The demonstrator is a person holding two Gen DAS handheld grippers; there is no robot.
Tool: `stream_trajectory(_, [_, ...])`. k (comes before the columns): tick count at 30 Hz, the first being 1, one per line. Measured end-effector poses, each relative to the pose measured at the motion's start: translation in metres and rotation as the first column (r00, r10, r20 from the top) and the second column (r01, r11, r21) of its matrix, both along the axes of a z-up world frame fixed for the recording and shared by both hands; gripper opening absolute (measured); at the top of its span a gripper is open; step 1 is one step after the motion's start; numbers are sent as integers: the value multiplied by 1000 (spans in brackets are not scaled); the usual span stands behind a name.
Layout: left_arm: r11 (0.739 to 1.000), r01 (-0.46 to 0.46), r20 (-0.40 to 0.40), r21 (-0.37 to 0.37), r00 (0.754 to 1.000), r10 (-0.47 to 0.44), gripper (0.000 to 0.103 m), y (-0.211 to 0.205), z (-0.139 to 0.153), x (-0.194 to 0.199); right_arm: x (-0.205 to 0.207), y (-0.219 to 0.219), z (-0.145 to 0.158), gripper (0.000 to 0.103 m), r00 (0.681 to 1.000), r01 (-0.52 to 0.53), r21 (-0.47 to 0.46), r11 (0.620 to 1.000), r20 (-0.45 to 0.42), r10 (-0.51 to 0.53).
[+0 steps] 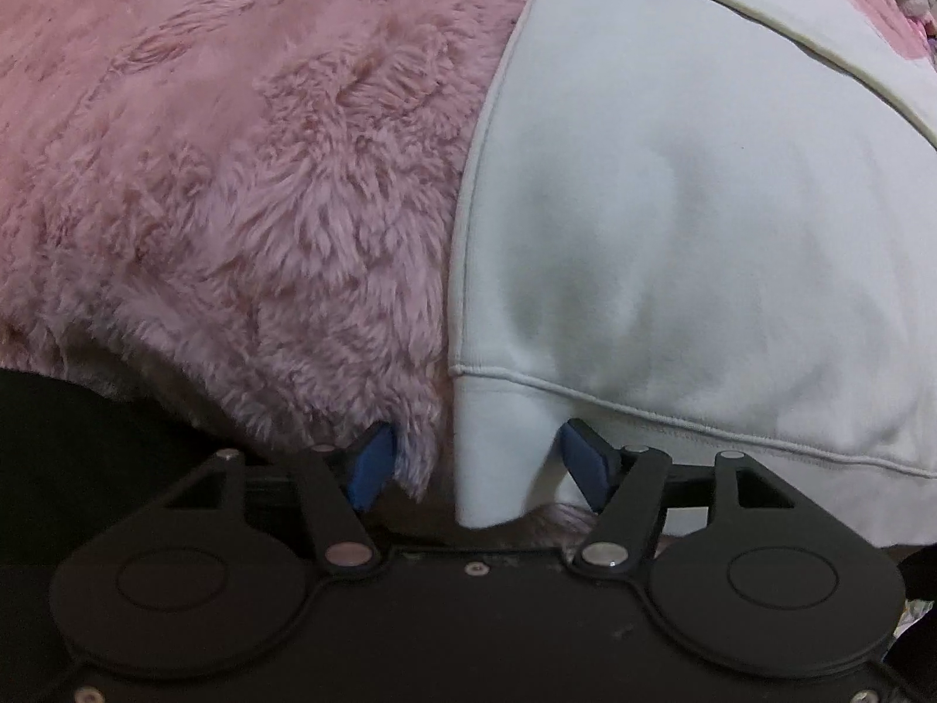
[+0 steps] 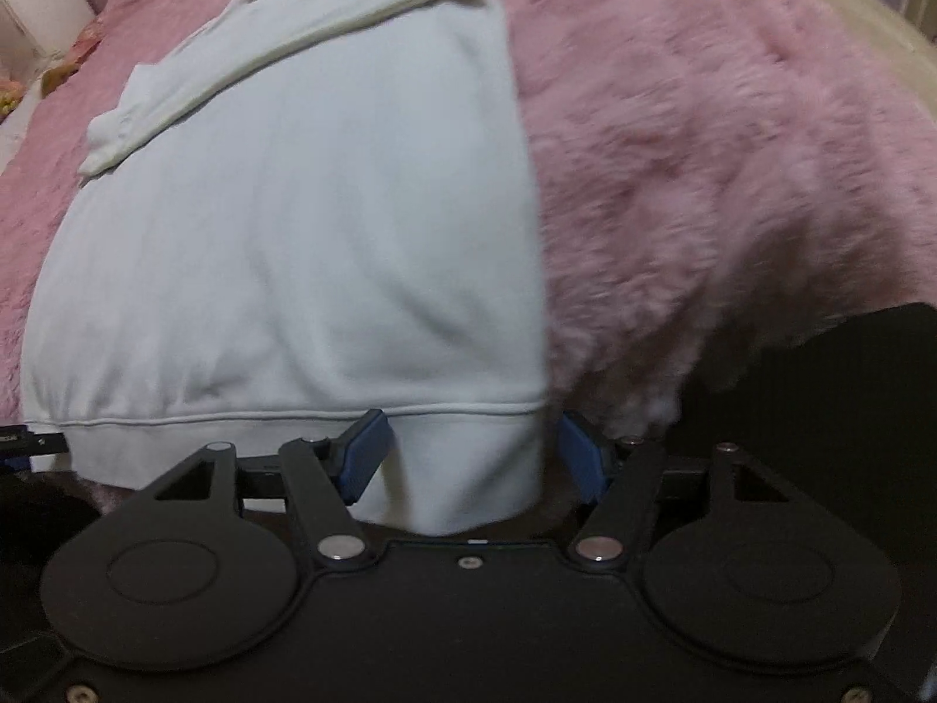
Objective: Fold small clothes
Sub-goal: 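Move both grippers to the hem corners of the sweatshirt, then grasp a hem corner with the right gripper while the left gripper grasps the other corner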
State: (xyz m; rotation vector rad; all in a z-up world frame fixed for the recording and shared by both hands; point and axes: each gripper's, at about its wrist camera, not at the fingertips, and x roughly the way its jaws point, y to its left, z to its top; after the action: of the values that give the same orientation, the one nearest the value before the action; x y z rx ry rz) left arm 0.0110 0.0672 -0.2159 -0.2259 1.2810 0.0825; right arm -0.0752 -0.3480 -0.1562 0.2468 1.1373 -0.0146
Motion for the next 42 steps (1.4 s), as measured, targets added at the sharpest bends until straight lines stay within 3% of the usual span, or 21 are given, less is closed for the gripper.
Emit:
stream_trajectory(5, [1000,6,16,16,1000,-6,68,0,-5,5,5,10,-7,61,1000,-20,-19,1000,-10,20])
stream_trajectory(7, [999,28,38,42,999,-30,63,-9,-2,1,4,12,-3,56,1000,-15,-14,1000,-8,15])
stream_trajectory(9, [996,63,58,69,996,-67,59,-19,4,-3,3,15,-1,22,1000,-9,-32,999,-17,9])
stream_trajectory(12, [990,86,76,110,993,-95,57,-27,7,-6,2,13,0,8,999,-1,-56,998,-38,-1])
stream_trajectory(13, [990,86,86,109,992,-95,43,-29,9,-7,2,14,1,7,999,-9,-57,998,-35,7])
stream_trajectory(15, [994,86,118,72,989,-94,4,-27,17,-11,-3,13,6,6,999,-43,-81,996,-33,41])
stream_trajectory(22, [986,91,198,140,973,-118,2,-32,49,-31,-22,10,33,0,999,-46,-97,994,15,47])
stream_trajectory(29, [979,58,319,198,940,-120,2,-22,117,-65,-51,17,87,0,990,-101,-168,981,81,116])
stream_trajectory(35, [964,54,303,261,944,-135,2,-40,125,-89,-66,24,111,0,980,-170,-240,956,66,190])
stream_trajectory(39, [964,74,236,257,962,-137,2,-46,124,-125,-92,29,113,0,972,-231,-255,939,-17,235])
stream_trajectory(42, [969,68,225,236,967,-122,2,-45,130,-147,-119,30,120,0,972,-232,-234,944,-22,233])
